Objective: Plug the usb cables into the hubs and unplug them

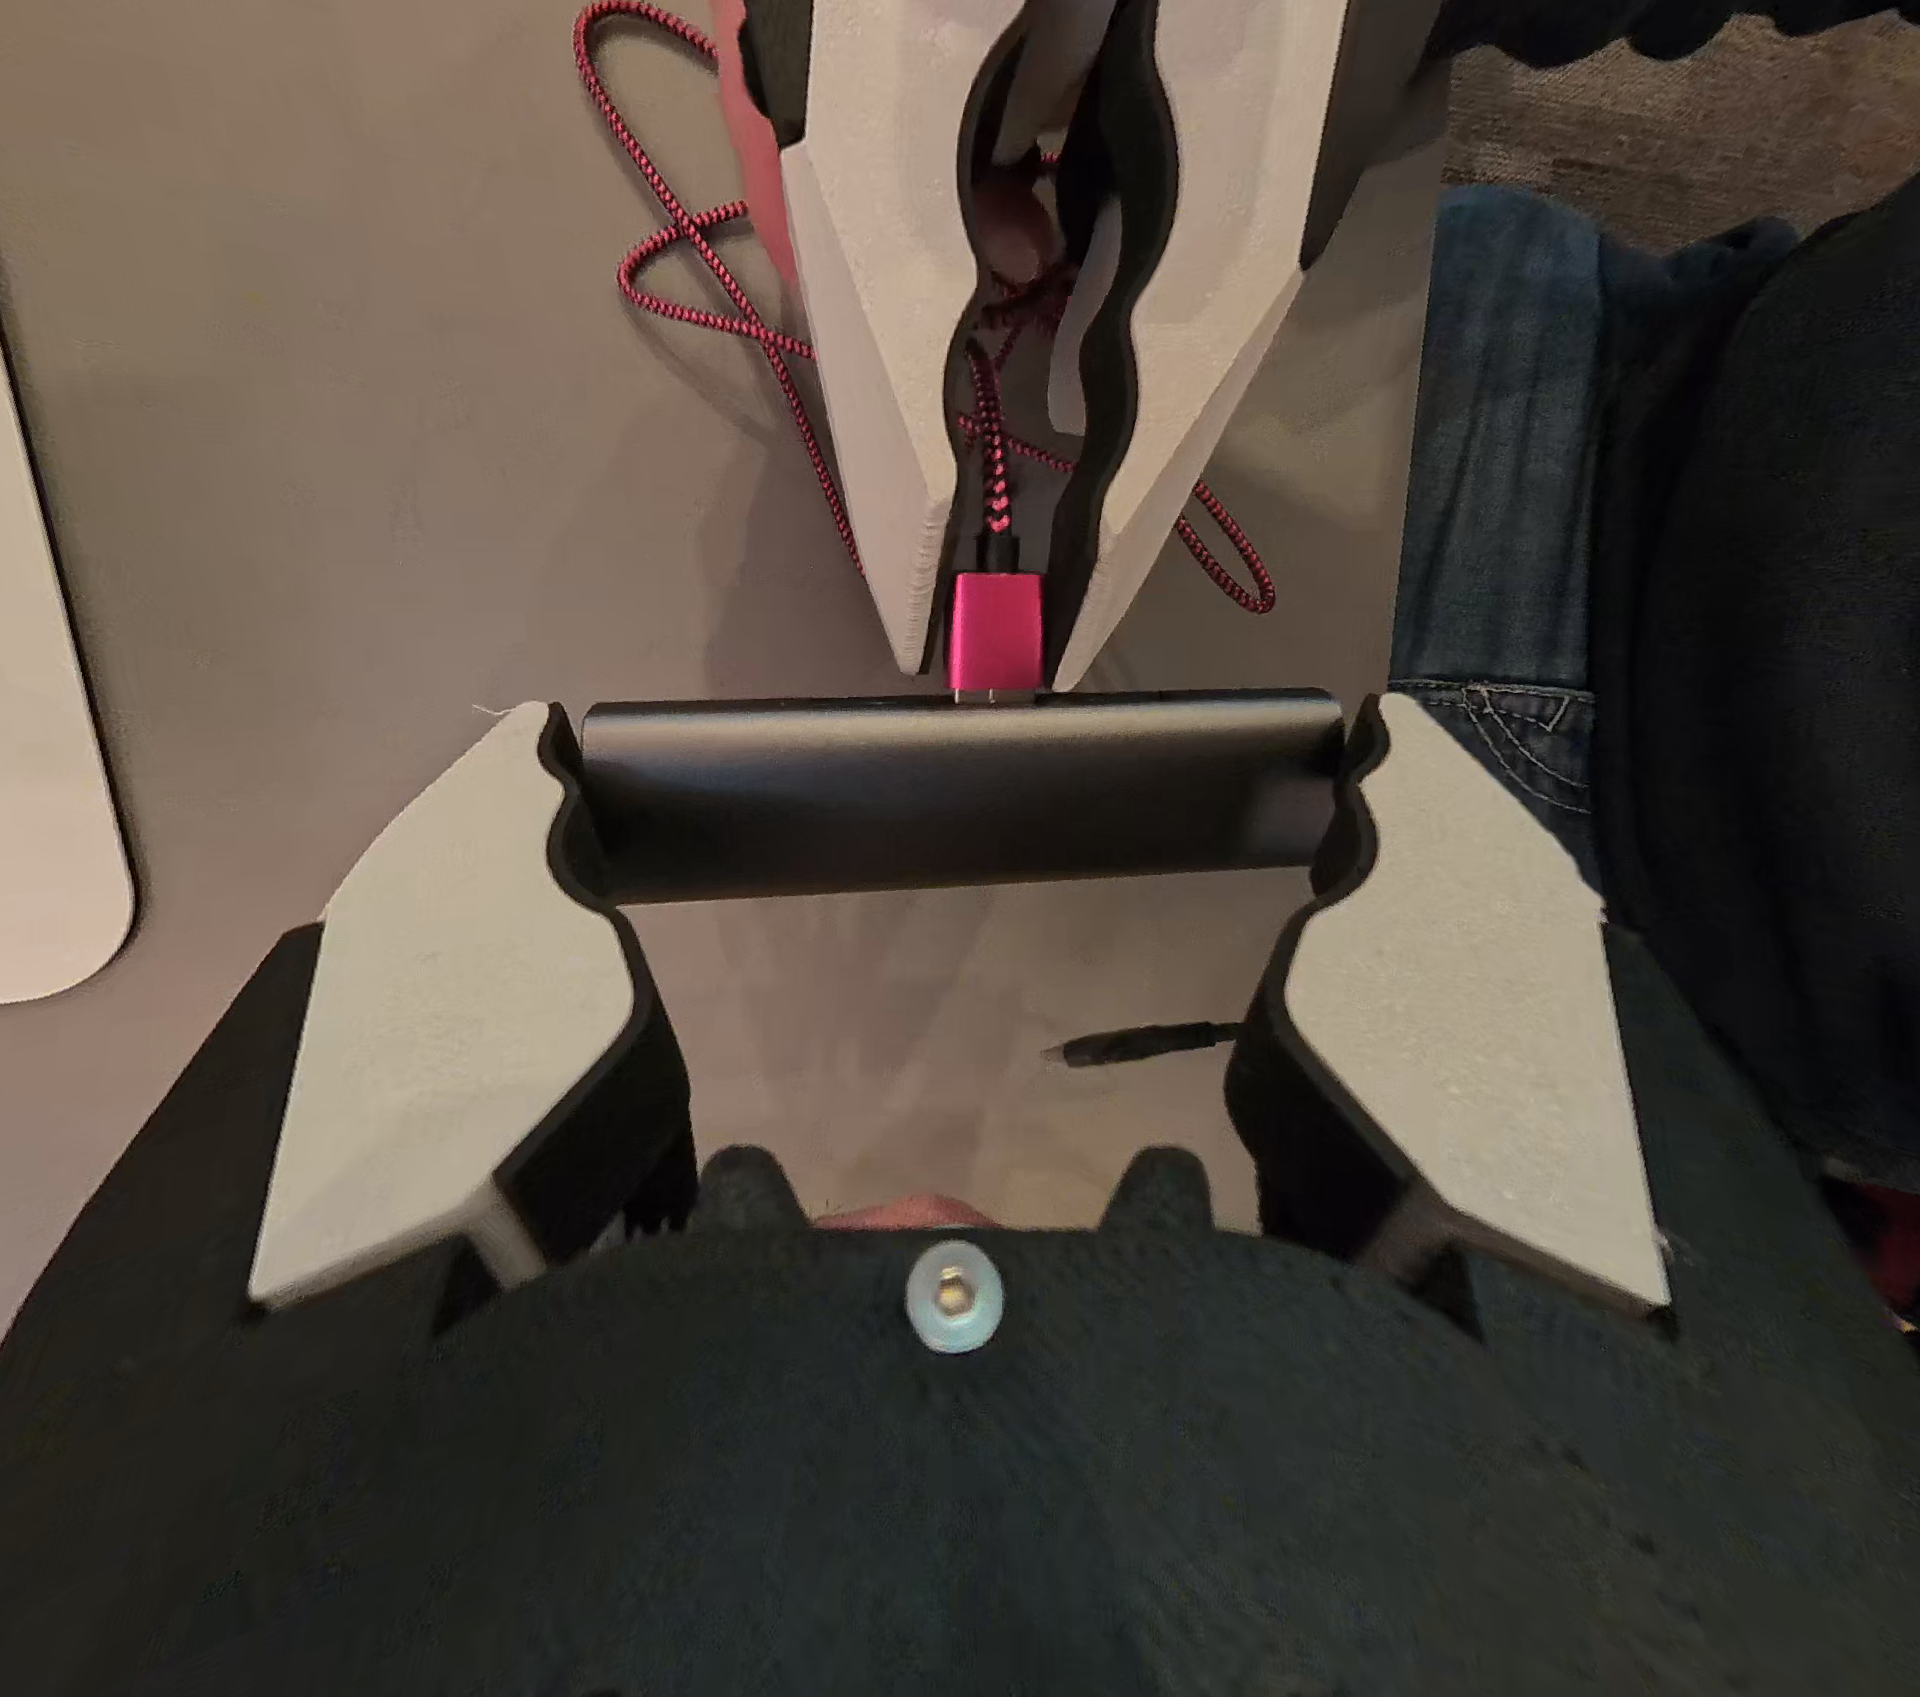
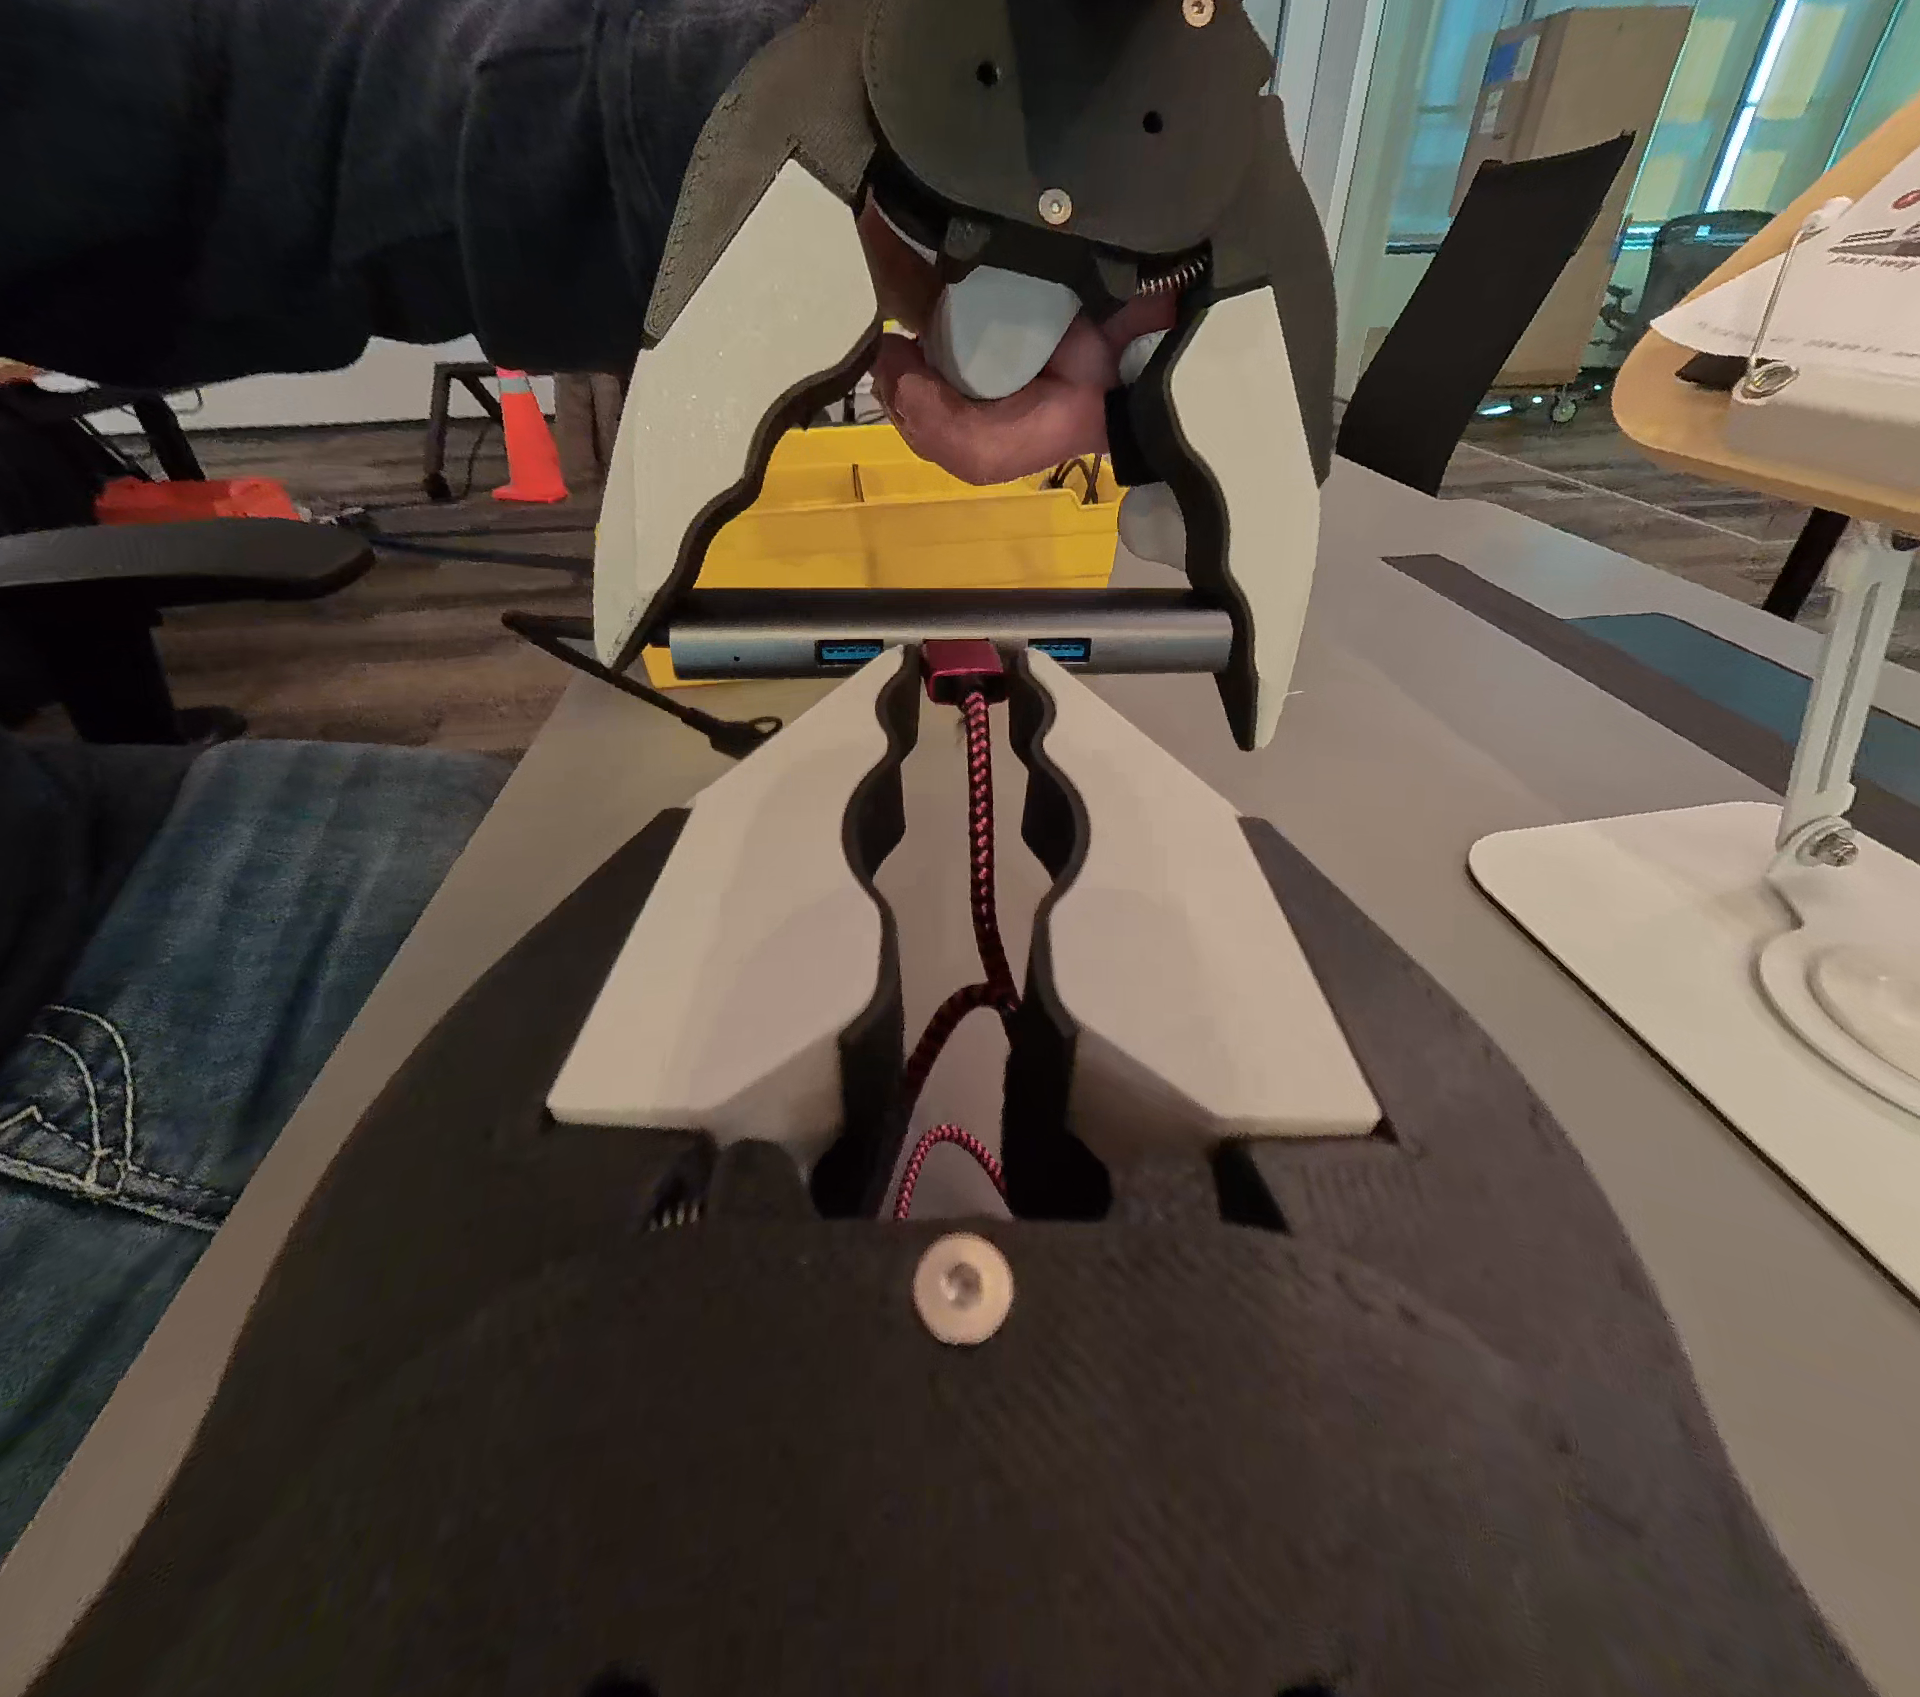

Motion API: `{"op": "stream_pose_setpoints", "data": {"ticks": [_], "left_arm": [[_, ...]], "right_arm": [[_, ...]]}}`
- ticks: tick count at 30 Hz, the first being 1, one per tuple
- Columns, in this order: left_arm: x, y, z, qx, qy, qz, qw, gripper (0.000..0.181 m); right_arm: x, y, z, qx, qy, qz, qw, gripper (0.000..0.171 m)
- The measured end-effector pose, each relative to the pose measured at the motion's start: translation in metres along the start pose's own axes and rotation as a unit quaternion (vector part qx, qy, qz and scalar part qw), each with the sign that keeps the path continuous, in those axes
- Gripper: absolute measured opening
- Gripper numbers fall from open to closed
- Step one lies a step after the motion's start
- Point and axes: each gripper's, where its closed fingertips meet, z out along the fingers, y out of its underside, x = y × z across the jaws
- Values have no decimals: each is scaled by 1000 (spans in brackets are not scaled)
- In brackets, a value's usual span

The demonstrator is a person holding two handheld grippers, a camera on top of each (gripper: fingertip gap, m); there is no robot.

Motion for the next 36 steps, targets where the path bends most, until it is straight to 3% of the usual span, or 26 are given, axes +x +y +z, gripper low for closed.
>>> {"op": "stream_pose_setpoints", "data": {"ticks": [10,14,22,27,29,36], "left_arm": [[5,-4,0,19,-11,21,1000,134],[1,0,9,-15,-47,41,998,146],[0,1,11,-37,-62,54,996,144],[-3,-4,7,-22,-70,46,996,143],[-3,-6,6,-6,-70,40,997,143],[3,-4,12,25,-52,26,998,142]], "right_arm": [[-6,-5,-3,-6,-9,5,1000,13],[-4,-7,-2,-31,7,-9,999,13],[-6,-7,-4,-38,7,-16,999,13],[-2,-12,-5,-1,10,10,1000,14],[1,-19,-8,29,16,36,999,27],[-7,-6,-4,-10,11,3,1000,16]]}}
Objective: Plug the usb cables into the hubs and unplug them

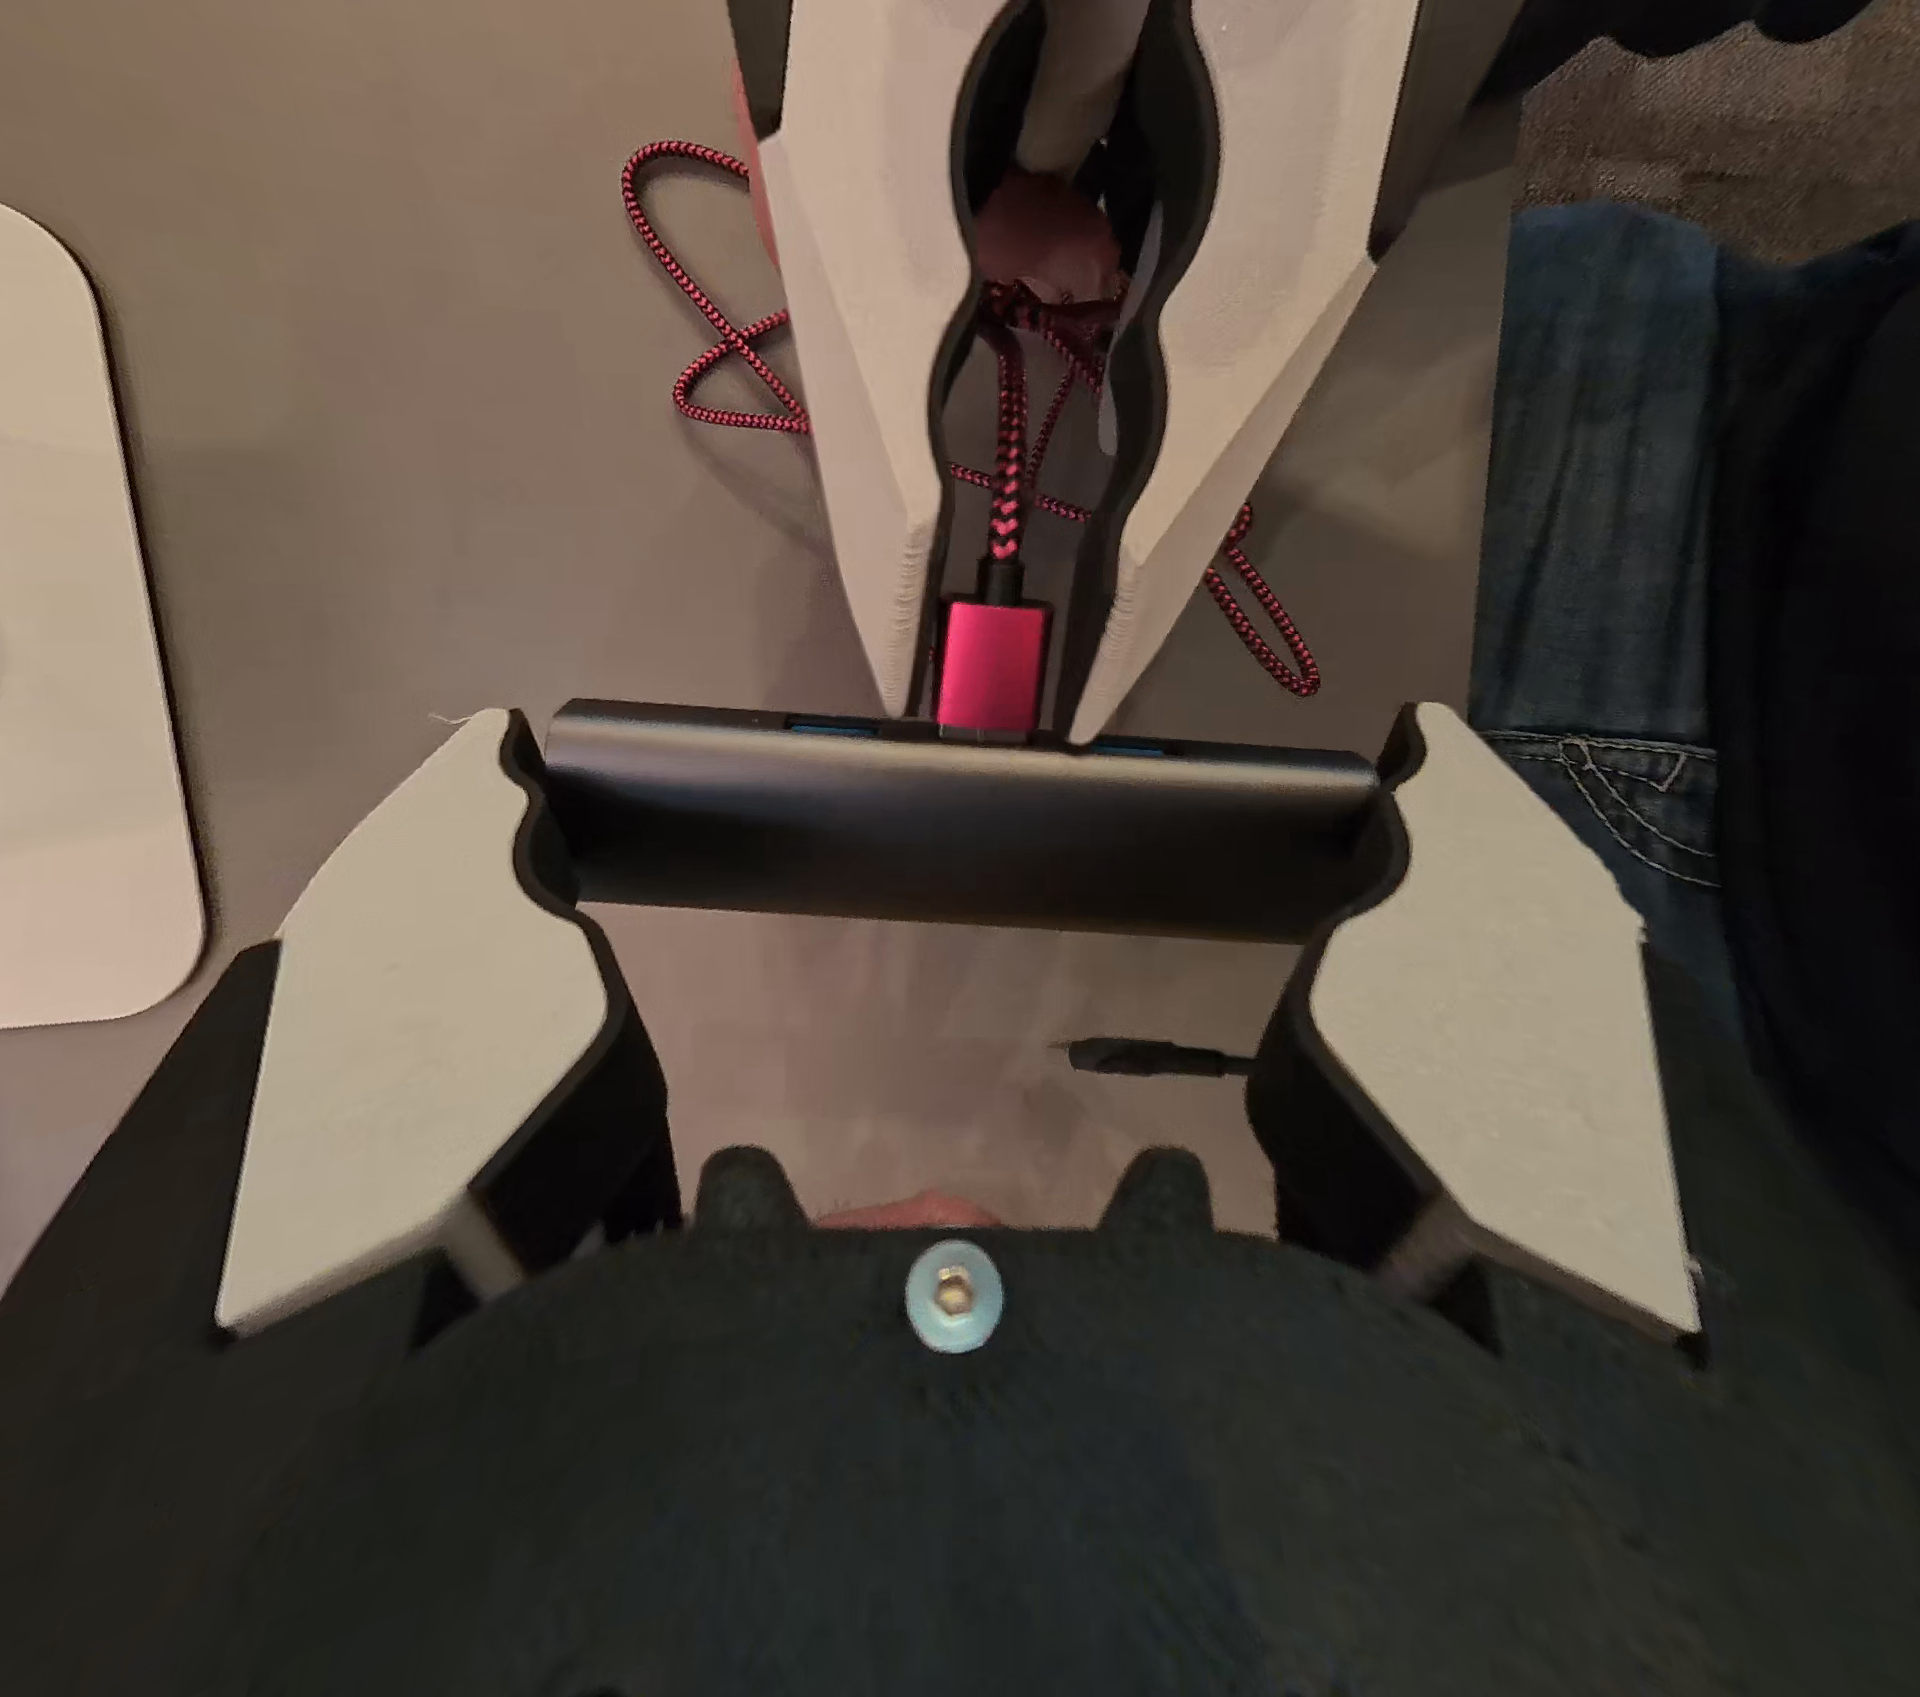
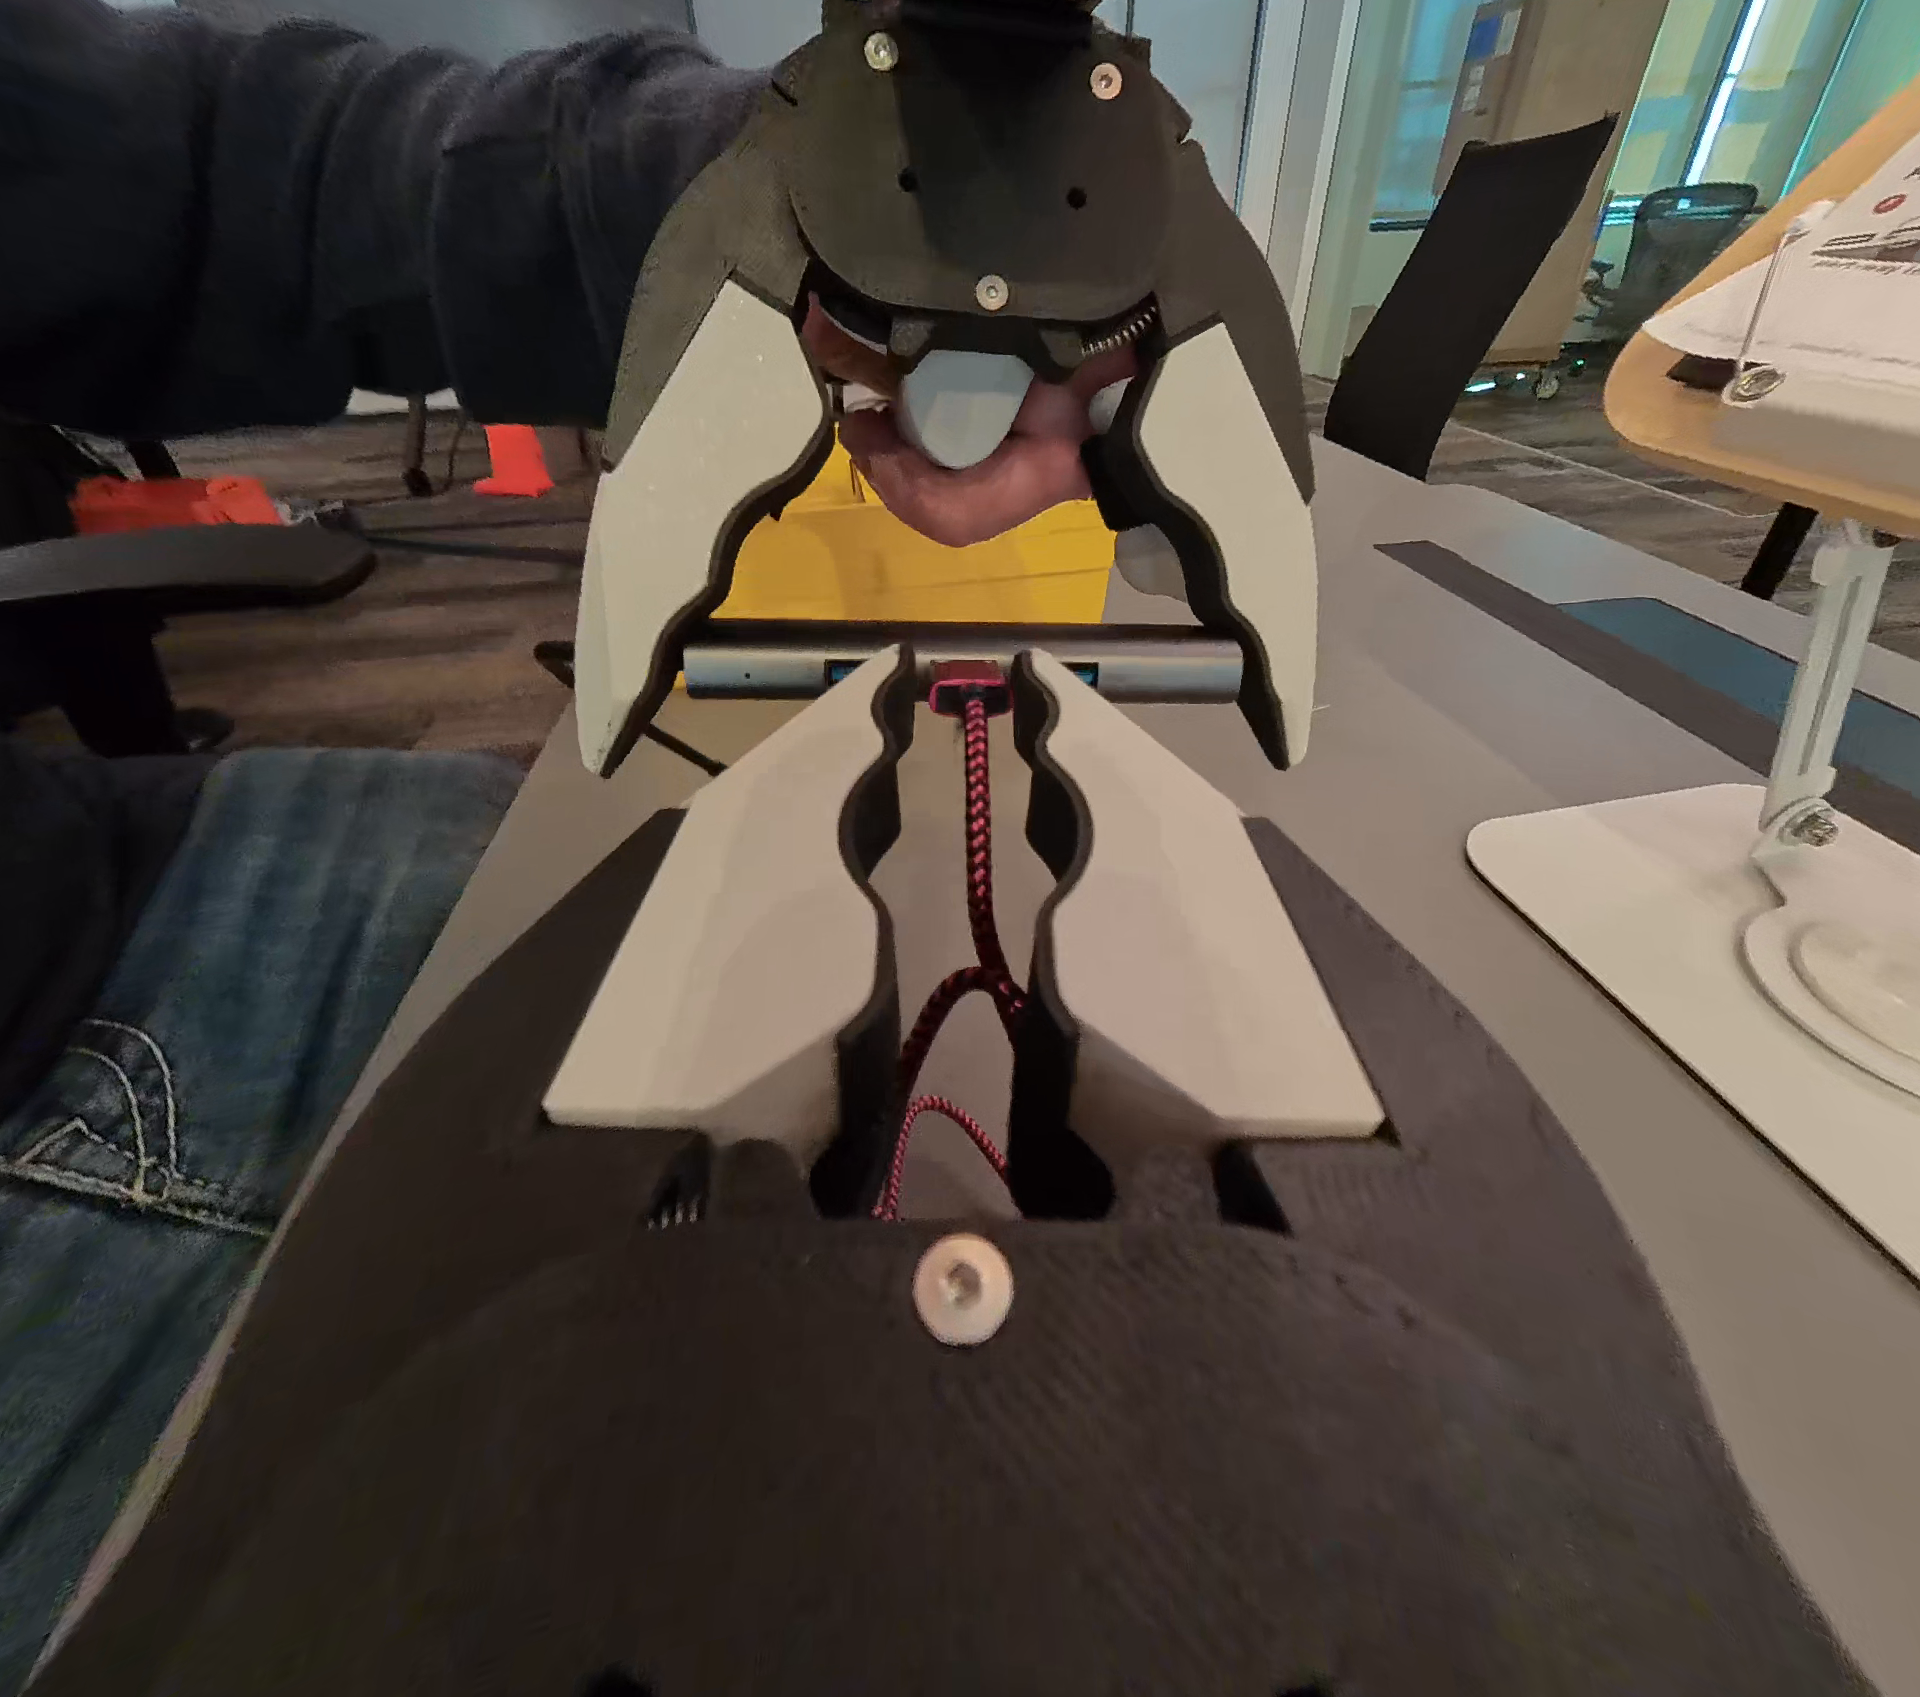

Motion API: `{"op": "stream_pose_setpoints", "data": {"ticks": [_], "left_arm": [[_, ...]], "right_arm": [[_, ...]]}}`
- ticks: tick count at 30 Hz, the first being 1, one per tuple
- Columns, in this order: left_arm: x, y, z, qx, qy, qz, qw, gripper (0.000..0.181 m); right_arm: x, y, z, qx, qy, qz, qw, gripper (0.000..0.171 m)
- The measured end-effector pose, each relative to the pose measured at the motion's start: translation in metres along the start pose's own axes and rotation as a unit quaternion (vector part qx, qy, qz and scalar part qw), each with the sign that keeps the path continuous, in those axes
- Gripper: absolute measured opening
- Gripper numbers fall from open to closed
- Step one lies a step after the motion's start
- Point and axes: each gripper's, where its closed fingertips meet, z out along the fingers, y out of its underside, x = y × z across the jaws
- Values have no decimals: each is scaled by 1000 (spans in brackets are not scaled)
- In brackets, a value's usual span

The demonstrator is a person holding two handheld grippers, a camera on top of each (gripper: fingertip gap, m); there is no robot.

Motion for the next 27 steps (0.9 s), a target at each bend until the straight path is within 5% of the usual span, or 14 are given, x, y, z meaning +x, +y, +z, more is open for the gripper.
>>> {"op": "stream_pose_setpoints", "data": {"ticks": [27], "left_arm": [[7,-20,-14,126,6,-14,992,141]], "right_arm": [[-4,-27,1,59,2,10,998,13]]}}
